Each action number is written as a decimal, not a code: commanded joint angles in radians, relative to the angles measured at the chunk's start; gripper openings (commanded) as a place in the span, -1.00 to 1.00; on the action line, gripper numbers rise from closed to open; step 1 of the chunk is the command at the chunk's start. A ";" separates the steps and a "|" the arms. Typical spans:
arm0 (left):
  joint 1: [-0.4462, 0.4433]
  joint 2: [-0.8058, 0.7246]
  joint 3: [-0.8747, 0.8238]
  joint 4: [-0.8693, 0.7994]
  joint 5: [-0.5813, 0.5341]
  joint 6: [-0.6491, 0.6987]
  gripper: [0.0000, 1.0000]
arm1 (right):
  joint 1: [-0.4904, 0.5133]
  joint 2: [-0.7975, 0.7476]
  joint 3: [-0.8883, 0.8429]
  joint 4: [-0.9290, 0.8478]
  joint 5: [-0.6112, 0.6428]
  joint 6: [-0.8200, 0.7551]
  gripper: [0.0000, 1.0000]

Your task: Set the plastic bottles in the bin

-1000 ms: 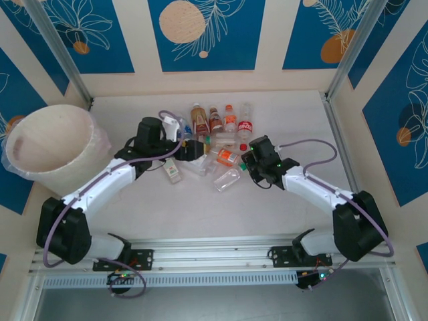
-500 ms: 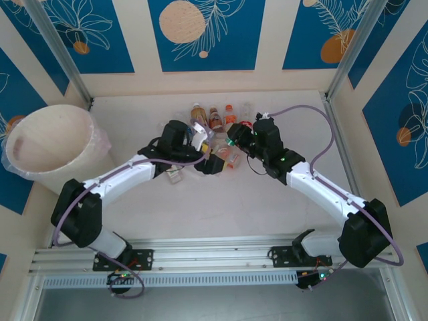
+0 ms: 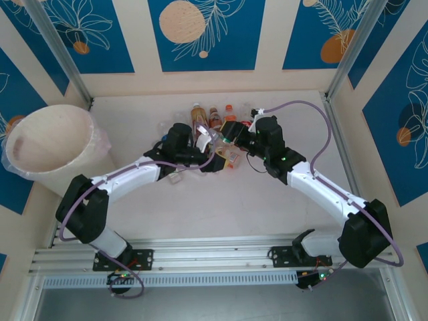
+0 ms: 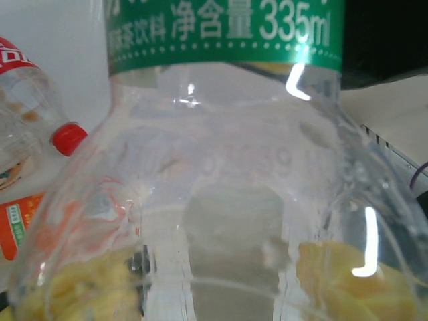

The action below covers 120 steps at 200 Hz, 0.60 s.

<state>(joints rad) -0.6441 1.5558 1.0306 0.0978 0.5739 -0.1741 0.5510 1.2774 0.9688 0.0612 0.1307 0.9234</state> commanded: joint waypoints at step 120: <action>0.057 -0.203 -0.044 -0.081 -0.478 -0.064 -0.07 | -0.049 -0.275 -0.111 -0.067 0.169 -0.333 0.99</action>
<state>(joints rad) -0.6052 1.4429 0.9798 0.0666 0.2382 -0.2295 0.5079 1.0424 0.8955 -0.0227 0.2222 0.6613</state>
